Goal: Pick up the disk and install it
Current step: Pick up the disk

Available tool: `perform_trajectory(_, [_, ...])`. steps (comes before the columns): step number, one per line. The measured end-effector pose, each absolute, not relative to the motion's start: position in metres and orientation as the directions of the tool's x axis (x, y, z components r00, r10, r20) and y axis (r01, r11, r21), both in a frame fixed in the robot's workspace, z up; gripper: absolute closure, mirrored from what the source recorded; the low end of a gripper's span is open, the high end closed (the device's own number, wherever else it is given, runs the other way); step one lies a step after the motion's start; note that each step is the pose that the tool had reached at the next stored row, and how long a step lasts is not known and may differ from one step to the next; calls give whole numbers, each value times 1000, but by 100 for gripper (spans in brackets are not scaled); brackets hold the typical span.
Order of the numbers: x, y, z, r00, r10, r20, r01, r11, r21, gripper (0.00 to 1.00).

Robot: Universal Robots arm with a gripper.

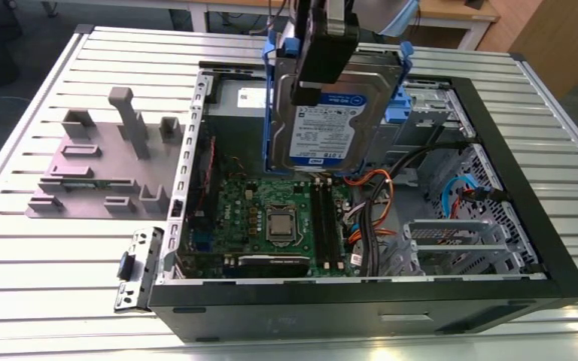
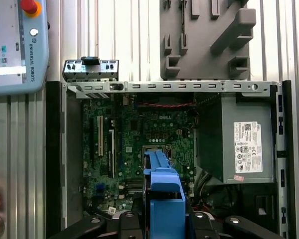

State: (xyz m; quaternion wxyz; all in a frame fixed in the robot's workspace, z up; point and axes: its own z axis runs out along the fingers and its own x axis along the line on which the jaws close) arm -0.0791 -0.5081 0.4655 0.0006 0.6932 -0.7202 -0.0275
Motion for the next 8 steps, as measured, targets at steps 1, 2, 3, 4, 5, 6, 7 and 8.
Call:
perform_trajectory(1, [-79, -508, 465, -39, -999, -37, -998, 37, 40, 64])
perform_trajectory(2, [-79, -508, 465, -39, -999, -37, -998, 37, 40, 64])
perform_trajectory(3, [-78, -509, 465, -39, -999, -37, -998, 37, 40, 64])
perform_trajectory(4, [-78, -509, 465, -39, -999, -37, -998, 37, 40, 64])
perform_trajectory(5, [-78, -509, 465, -39, -999, -37, -998, 37, 40, 64])
perform_trajectory(6, [-77, -509, 465, -39, -999, -37, -998, 37, 40, 64])
perform_trajectory(7, [-77, -509, 465, -39, -999, -37, -998, 37, 40, 64])
perform_trajectory(8, [-77, -509, 465, -39, -999, -37, -998, 37, 40, 64])
